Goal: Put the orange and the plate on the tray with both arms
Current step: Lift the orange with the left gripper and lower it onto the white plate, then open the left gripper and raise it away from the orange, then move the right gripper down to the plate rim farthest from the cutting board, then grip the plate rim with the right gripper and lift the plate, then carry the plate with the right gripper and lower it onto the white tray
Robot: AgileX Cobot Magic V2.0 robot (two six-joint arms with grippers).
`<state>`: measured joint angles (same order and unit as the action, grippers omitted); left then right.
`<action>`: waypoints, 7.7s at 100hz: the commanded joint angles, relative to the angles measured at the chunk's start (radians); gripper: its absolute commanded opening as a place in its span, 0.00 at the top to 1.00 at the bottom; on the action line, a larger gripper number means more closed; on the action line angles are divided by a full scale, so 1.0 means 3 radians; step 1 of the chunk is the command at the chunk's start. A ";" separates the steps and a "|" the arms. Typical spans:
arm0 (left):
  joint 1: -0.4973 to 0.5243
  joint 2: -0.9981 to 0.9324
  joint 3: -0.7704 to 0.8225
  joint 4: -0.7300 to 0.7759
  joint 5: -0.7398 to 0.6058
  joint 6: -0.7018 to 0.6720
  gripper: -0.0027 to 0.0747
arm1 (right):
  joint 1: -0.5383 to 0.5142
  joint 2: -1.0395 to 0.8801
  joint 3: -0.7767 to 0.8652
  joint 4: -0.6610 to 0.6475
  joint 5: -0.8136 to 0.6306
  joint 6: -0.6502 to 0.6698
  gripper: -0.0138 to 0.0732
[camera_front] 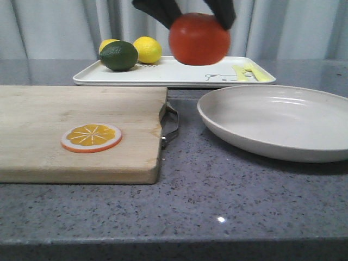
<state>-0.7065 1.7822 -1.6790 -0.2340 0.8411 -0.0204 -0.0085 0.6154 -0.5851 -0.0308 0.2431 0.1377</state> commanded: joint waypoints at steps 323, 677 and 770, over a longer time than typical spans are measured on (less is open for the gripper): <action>-0.0438 -0.2846 0.2877 0.0052 -0.2356 0.0097 0.99 | -0.0015 0.0024 -0.0121 -0.0018 -0.0084 -0.0028 0.92; -0.0438 -0.3770 0.3683 0.0052 -0.2558 0.0097 0.99 | 0.0072 0.2471 -0.1845 0.1581 0.2253 -0.0749 0.92; -0.0438 -0.3770 0.3683 0.0052 -0.2558 0.0097 0.99 | 0.0260 0.4507 -0.5208 0.1633 0.3052 -0.0574 0.92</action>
<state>-0.8407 0.6528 -0.5463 -0.2115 0.1456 0.0055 0.0653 1.9593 -2.0252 0.4216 1.1621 -0.0488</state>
